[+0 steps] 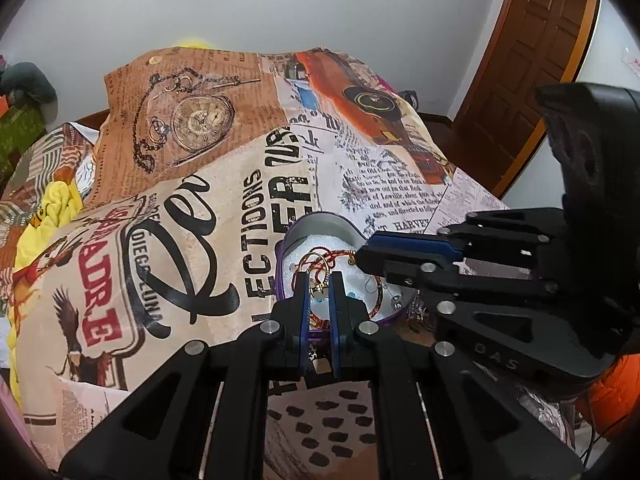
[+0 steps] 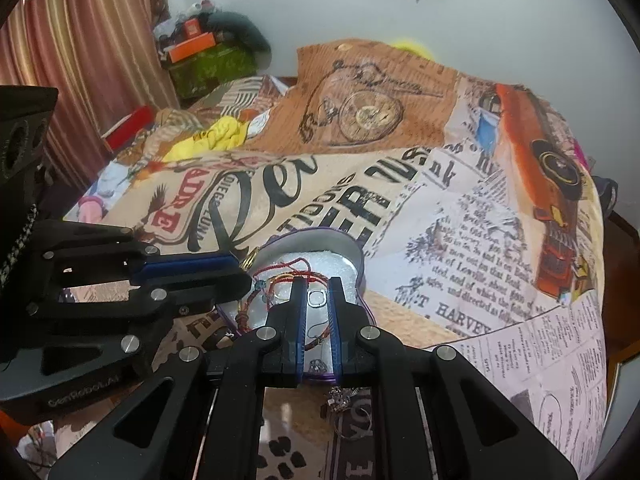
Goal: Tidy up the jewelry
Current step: 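Lower the gold hoop into the heart tin and open the left tool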
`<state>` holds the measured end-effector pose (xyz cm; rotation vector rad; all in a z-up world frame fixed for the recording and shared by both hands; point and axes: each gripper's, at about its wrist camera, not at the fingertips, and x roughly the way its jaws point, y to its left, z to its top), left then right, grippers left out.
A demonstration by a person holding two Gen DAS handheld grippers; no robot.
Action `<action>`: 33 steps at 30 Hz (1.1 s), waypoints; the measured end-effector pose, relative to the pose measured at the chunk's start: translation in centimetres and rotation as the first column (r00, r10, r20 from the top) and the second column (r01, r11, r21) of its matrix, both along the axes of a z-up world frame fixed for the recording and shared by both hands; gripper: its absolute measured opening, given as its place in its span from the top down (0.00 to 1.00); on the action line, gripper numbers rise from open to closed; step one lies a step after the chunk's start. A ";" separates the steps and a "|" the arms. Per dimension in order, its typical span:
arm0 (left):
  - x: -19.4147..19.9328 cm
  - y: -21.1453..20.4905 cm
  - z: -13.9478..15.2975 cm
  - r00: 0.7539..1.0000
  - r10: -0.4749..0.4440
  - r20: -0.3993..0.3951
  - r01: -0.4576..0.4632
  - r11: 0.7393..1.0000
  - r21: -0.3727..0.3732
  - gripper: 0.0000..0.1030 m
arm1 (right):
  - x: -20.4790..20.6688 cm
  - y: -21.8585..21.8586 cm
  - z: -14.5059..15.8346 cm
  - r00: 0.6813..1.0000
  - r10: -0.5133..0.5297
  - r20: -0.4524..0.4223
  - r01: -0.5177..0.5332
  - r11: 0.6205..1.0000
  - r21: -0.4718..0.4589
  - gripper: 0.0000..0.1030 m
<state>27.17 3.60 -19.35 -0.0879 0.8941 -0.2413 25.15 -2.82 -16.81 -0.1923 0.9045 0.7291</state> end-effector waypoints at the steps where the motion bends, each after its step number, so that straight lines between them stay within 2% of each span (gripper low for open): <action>1: 0.0 -0.1 -0.1 1.000 -0.004 -0.002 0.004 1.000 0.003 0.93 | 0.1 0.1 -0.1 1.000 0.005 -0.005 -0.005 1.000 -0.005 0.91; 6: 0.2 -0.1 -0.4 1.000 -0.008 -0.017 0.008 1.000 0.004 0.93 | 0.3 0.5 -0.5 0.999 0.025 -0.020 -0.026 0.999 -0.024 0.91; 10: 0.3 0.2 -0.5 0.999 -0.011 -0.034 0.010 1.000 -0.026 0.93 | 0.3 0.7 -0.7 0.999 0.031 -0.020 -0.032 0.998 -0.045 0.91; 25: -1.2 1.5 1.3 0.999 0.038 -0.006 -0.038 0.999 -0.026 0.93 | -0.8 1.6 0.0 0.998 0.052 0.024 -0.049 0.993 -0.112 0.90; 33: -1.9 1.9 2.5 0.998 0.063 0.004 -0.063 0.998 -0.023 0.91 | -1.3 1.0 1.3 0.999 0.025 0.039 -0.021 0.995 -0.097 0.83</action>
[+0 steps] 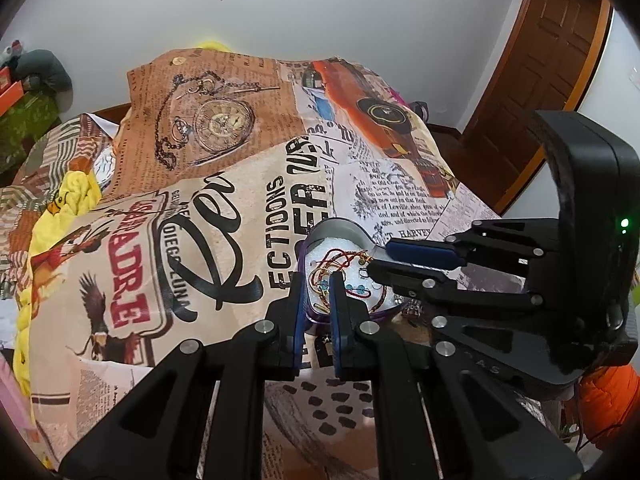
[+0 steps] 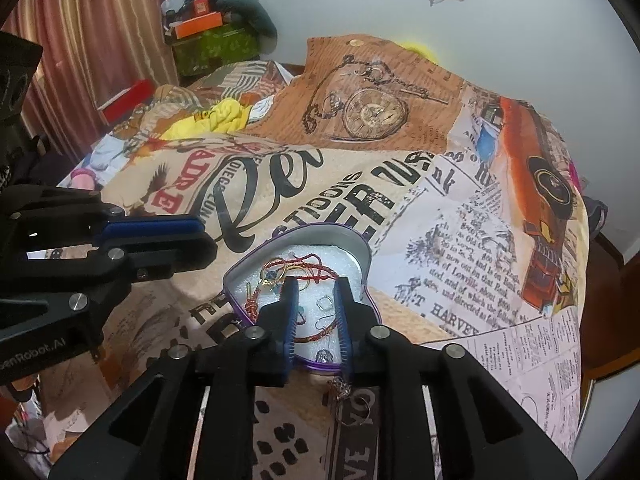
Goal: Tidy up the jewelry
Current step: 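Lower the gold hoop into the heart tin and open the left tool, then grasp the silver rings beside the tin with the right tool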
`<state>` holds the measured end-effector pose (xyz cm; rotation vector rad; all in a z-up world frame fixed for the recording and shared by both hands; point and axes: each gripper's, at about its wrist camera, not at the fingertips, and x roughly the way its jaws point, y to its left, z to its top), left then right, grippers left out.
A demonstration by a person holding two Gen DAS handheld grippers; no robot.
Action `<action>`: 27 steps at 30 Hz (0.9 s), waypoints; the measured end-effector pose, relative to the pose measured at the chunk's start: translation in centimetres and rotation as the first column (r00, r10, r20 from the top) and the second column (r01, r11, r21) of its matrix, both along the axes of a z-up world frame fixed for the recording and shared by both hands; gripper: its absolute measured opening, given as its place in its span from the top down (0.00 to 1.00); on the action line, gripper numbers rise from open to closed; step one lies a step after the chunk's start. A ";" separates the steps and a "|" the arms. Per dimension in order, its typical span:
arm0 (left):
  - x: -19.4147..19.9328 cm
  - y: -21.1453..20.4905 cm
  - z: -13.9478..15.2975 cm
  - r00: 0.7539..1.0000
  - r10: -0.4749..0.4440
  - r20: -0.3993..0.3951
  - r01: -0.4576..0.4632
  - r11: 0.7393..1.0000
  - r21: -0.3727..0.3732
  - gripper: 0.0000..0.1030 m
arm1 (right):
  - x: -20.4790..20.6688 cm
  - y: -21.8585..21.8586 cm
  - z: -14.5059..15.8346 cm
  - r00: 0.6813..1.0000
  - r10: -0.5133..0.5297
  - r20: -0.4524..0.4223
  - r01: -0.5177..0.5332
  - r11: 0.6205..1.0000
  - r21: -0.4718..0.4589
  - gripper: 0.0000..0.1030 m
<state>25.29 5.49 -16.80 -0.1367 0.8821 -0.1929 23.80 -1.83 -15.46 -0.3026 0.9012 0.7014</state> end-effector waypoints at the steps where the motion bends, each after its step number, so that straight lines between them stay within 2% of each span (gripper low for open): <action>1: -0.1 0.0 0.2 1.000 0.002 0.002 -0.002 1.000 0.002 0.89 | -0.1 -0.1 0.2 1.000 -0.003 0.002 0.003 1.000 0.003 0.83; 6: -1.0 -0.5 1.0 1.000 0.001 0.017 -0.001 1.000 0.022 0.80 | -0.8 -1.2 1.4 0.999 -0.032 0.017 0.032 0.999 0.029 0.83; 11: -1.8 -1.4 1.9 1.000 -0.011 0.028 0.009 0.999 0.053 0.79 | -1.6 -2.9 2.5 0.997 -0.071 0.025 0.069 0.996 0.060 0.81; 13: -2.2 -1.8 2.2 0.999 -0.017 0.034 0.015 0.998 0.060 0.76 | -1.9 -3.7 2.9 0.996 -0.088 0.027 0.086 0.994 0.073 0.77; 15: -2.6 -2.1 2.4 0.999 -0.020 0.042 0.017 0.998 0.064 0.68 | -2.3 -4.6 3.3 0.993 -0.114 0.040 0.110 0.990 0.084 0.62; 17: -3.0 -2.5 2.5 0.998 -0.024 0.050 0.020 0.997 0.071 0.65 | -2.6 -5.3 3.5 0.990 -0.131 0.054 0.126 0.988 0.092 0.58; 27: -3.7 -3.9 1.6 0.999 -0.046 0.012 0.045 0.996 0.079 0.62 | -3.3 -8.4 2.4 0.981 -0.196 0.005 0.195 0.976 0.094 0.58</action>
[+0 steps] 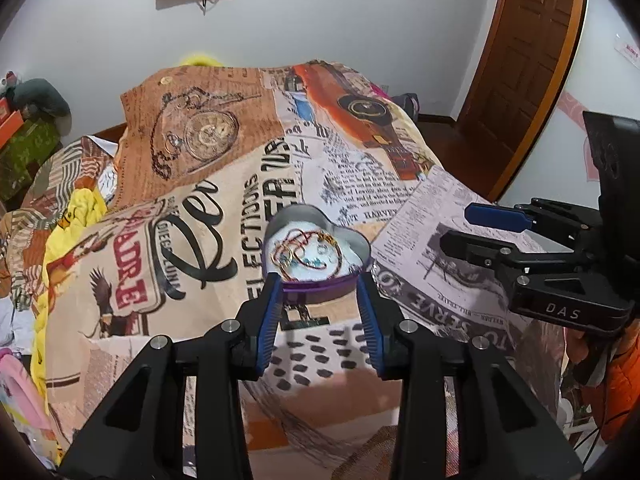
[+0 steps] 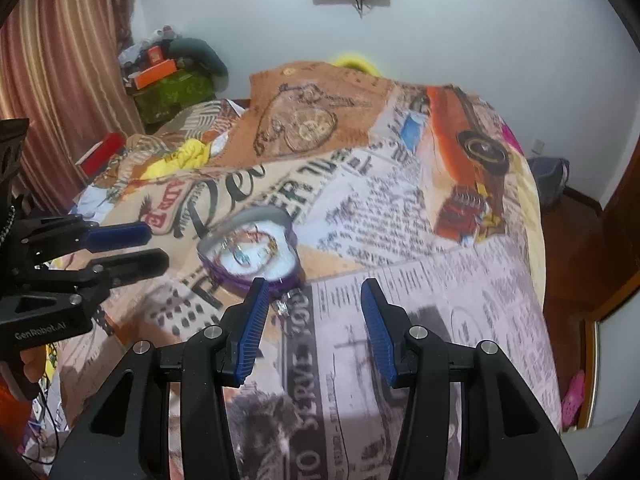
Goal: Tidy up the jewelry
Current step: 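Grasp the silver rings beside the tin with the right tool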
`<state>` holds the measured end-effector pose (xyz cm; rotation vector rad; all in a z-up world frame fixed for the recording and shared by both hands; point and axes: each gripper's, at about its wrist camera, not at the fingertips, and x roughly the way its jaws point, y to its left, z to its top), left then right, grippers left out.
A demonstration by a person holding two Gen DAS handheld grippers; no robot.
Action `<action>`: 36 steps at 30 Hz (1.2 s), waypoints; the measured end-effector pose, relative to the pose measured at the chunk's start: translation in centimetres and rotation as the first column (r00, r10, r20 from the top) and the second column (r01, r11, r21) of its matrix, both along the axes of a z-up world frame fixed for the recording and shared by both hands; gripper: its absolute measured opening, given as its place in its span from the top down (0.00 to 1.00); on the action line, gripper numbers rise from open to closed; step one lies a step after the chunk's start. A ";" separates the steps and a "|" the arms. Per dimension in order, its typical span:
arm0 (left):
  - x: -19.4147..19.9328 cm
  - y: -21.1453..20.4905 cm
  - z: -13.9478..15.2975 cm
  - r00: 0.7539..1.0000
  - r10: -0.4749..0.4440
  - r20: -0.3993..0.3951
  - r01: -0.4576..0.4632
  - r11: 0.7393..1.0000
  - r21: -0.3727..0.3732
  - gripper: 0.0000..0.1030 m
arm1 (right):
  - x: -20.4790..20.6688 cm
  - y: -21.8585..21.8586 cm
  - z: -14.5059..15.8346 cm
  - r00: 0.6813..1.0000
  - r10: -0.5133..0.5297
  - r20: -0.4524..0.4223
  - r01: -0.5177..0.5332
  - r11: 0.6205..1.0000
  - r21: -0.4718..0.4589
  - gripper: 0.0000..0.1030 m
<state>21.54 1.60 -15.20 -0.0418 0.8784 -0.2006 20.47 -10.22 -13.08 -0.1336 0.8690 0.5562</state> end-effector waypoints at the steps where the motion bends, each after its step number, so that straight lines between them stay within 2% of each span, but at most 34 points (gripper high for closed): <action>1: 0.0 -0.1 -0.3 1.000 -0.001 -0.007 0.001 1.000 0.001 0.61 | 0.0 -0.1 -0.4 1.000 0.001 -0.014 -0.001 1.000 -0.003 0.57; 9: 0.2 -0.7 -2.9 0.997 -0.014 -0.080 0.014 1.000 0.003 0.61 | 0.1 1.2 -4.0 0.994 0.040 -0.102 -0.045 0.998 -0.046 0.58; 16: 0.7 -1.2 -5.0 0.990 -0.033 -0.140 0.033 0.999 -0.004 0.61 | 0.5 2.9 -6.1 0.987 0.104 -0.120 -0.119 0.985 -0.125 0.58; 20: 1.2 -1.8 -5.8 0.987 -0.048 -0.156 0.048 0.999 -0.006 0.61 | 0.6 3.2 -6.5 0.986 0.123 -0.114 -0.137 0.983 -0.121 0.58; 22: 1.6 -1.9 -6.0 0.985 -0.051 -0.164 0.049 0.999 -0.015 0.61 | 0.5 3.1 -6.6 0.984 0.142 -0.109 -0.154 0.982 -0.107 0.64; 24: 1.9 -2.1 -6.2 0.984 -0.054 -0.172 0.051 0.998 -0.023 0.61 | 0.4 3.2 -6.7 0.983 0.153 -0.104 -0.163 0.981 -0.101 0.77; 25: 2.1 -2.3 -6.3 0.983 -0.056 -0.175 0.052 0.998 -0.027 0.61 | 0.3 3.3 -6.7 0.983 0.157 -0.099 -0.167 0.981 -0.104 0.81; 36: 3.9 -4.3 -7.1 0.977 -0.101 -0.186 0.090 0.994 -0.066 0.61 | 0.7 -0.2 -6.0 0.994 0.070 -0.082 -0.073 0.997 -0.031 0.81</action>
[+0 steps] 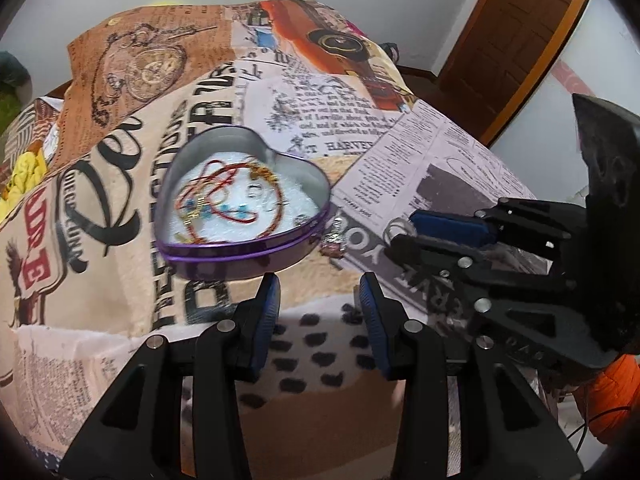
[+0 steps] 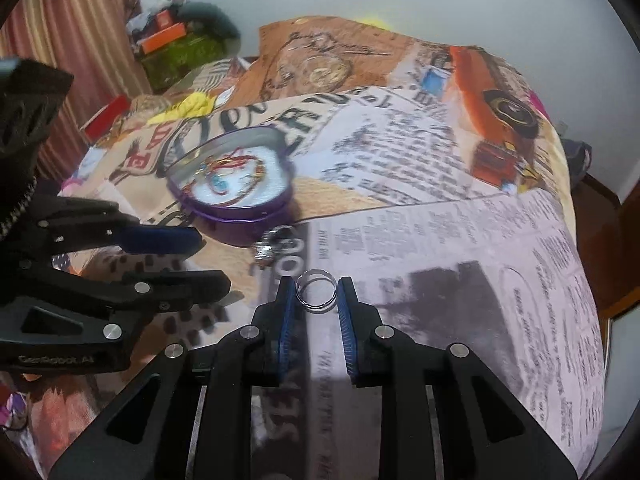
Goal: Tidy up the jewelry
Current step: 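Grasp the silver rings beside the tin with the right tool, then lower the silver rings into the heart tin and open the right tool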
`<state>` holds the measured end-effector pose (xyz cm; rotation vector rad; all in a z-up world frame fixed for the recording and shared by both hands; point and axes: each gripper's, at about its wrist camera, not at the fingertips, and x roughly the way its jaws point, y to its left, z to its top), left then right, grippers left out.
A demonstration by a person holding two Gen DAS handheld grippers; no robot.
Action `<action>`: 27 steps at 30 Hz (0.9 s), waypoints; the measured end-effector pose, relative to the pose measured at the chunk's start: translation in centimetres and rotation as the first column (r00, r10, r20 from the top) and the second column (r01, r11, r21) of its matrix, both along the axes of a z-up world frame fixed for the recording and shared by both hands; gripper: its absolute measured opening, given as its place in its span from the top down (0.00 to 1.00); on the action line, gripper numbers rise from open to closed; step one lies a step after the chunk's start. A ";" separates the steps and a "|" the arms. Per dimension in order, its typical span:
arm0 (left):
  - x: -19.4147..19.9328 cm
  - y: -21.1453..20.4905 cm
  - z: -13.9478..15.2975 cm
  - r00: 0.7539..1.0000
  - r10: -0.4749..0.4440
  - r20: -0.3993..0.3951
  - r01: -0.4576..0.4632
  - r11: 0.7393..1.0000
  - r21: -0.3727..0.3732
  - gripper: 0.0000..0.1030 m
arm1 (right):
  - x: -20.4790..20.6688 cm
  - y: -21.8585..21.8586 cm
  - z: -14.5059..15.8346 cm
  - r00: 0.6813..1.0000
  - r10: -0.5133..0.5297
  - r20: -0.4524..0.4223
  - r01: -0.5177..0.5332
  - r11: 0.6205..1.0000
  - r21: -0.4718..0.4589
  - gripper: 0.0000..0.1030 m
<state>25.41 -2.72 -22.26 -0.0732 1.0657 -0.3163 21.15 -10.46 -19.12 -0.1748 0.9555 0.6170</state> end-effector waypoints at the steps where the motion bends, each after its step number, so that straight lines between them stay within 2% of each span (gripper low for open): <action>1: 0.1 -0.2 -0.1 1.000 -0.002 0.001 0.002 1.000 0.004 0.61 | 0.0 -0.4 0.1 1.000 -0.008 0.003 0.008 1.000 0.003 0.81; 8: 1.1 -1.8 -0.4 1.000 -0.024 0.013 0.023 0.999 0.039 0.68 | 0.2 -1.8 0.4 0.999 -0.036 0.006 0.036 0.998 0.042 0.81; 10: 1.5 -2.2 -0.7 1.000 -0.024 0.013 0.023 0.998 0.055 0.73 | 0.3 -1.9 0.4 0.999 -0.036 0.006 0.036 0.998 0.052 0.81; 14: 1.9 -2.4 -0.9 1.000 -0.026 0.015 0.026 0.998 0.054 0.75 | 0.3 -1.9 0.6 0.999 -0.036 0.016 0.035 0.997 0.062 0.81; 18: 2.0 -2.5 -1.1 1.000 -0.021 0.023 0.019 0.997 0.070 0.83 | 0.2 -2.0 0.9 0.999 -0.038 0.022 0.036 0.997 0.069 0.81; 27: 2.6 -2.9 -1.1 0.999 -0.028 0.032 0.025 0.996 0.091 0.84 | -0.3 -2.0 1.5 0.999 -0.037 0.034 0.035 0.997 0.062 0.81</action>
